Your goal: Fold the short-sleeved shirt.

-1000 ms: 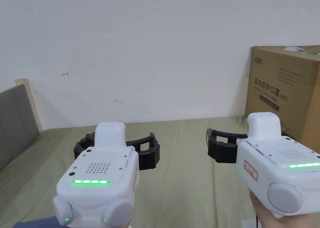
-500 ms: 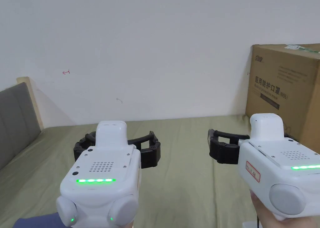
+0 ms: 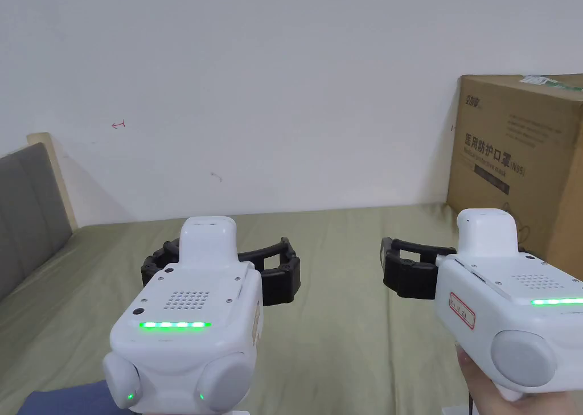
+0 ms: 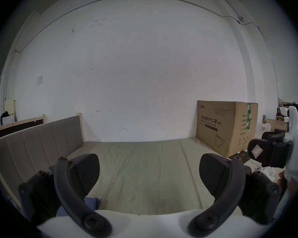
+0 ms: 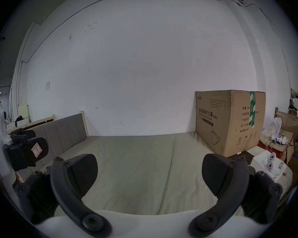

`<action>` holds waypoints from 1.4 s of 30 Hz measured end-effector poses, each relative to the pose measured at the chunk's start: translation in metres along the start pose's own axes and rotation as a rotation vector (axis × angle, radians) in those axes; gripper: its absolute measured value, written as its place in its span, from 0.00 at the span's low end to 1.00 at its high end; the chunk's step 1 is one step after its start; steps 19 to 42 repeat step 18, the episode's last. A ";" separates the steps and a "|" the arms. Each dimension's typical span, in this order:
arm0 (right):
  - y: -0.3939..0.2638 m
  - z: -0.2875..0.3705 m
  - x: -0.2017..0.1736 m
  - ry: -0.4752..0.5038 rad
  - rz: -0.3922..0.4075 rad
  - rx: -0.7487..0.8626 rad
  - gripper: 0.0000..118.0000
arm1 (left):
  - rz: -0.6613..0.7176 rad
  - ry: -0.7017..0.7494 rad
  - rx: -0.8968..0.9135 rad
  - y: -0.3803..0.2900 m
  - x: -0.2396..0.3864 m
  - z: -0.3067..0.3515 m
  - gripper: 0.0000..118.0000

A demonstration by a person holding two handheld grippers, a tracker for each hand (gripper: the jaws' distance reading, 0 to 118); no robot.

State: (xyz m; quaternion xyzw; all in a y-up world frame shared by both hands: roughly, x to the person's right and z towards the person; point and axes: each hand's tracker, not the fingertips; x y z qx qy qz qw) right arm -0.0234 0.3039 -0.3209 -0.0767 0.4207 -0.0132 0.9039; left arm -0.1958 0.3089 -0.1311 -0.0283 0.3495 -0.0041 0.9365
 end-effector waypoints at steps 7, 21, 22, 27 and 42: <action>-0.006 -0.003 0.002 0.001 -0.014 -0.015 1.00 | 0.010 0.032 -0.009 0.002 0.001 -0.002 0.98; -0.014 -0.008 0.005 -0.001 -0.031 -0.048 1.00 | 0.017 0.073 -0.062 0.000 0.000 -0.012 0.98; -0.014 -0.008 0.005 -0.001 -0.031 -0.048 1.00 | 0.017 0.073 -0.062 0.000 0.000 -0.012 0.98; -0.014 -0.008 0.005 -0.001 -0.031 -0.048 1.00 | 0.017 0.073 -0.062 0.000 0.000 -0.012 0.98; -0.014 -0.008 0.005 -0.001 -0.031 -0.048 1.00 | 0.017 0.073 -0.062 0.000 0.000 -0.012 0.98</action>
